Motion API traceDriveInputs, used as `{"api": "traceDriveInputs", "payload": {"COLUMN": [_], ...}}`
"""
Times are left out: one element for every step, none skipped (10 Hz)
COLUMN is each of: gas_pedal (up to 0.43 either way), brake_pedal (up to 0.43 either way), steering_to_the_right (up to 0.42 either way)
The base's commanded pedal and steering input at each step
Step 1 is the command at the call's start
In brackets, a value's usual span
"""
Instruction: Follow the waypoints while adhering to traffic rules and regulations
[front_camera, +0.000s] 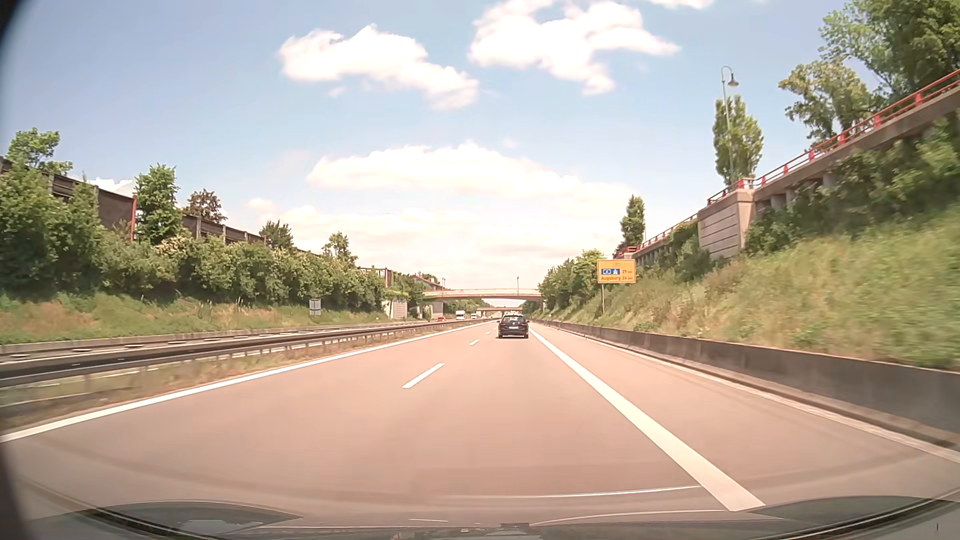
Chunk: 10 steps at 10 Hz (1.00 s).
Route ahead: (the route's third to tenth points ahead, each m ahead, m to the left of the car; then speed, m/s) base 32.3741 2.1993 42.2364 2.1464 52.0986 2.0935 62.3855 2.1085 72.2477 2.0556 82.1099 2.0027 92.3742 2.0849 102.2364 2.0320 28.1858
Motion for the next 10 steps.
{"api": "traceDriveInputs", "payload": {"gas_pedal": [0.299, 0.299, 0.299, 0.311, 0.311, 0.311, 0.311, 0.311, 0.311, 0.311], "brake_pedal": [0.012, 0.012, 0.012, 0.012, 0.012, 0.012, 0.012, 0.012, 0.012, 0.012], "steering_to_the_right": [0.0, 0.0, 0.0, 0.0, 0.0, 0.0, 0.0, 0.0, 0.0, 0.0]}}
